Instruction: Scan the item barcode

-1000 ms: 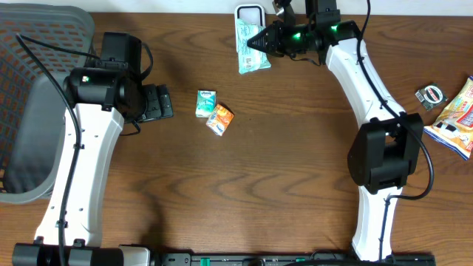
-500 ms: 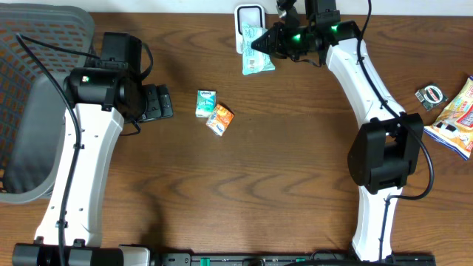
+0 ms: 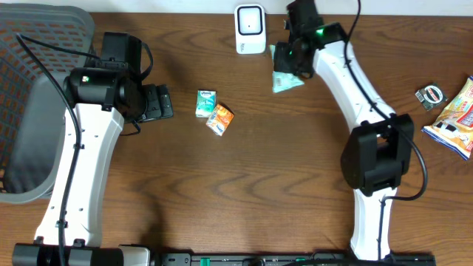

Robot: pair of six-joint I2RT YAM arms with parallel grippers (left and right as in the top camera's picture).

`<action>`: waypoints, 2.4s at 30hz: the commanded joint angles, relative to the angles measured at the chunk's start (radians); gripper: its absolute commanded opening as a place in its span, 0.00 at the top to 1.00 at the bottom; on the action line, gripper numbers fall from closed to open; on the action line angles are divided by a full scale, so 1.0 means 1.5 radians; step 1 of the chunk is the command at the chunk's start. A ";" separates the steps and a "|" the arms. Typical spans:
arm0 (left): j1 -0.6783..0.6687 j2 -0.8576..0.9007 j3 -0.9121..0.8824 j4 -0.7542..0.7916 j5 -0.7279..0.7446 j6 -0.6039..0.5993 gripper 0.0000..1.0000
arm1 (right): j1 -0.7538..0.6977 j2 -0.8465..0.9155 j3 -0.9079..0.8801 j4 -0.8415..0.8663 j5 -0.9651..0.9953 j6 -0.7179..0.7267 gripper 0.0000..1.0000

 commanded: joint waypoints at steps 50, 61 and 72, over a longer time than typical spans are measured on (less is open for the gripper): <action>0.003 0.001 -0.001 -0.002 -0.007 0.009 0.02 | -0.017 0.003 -0.169 -0.026 0.004 -0.165 0.39; 0.003 0.001 -0.001 -0.002 -0.007 0.009 0.02 | 0.000 0.002 -0.190 0.032 -0.024 -0.168 0.99; 0.003 0.001 -0.001 -0.002 -0.007 0.009 0.02 | 0.041 0.002 -0.005 0.242 -0.024 -0.168 0.99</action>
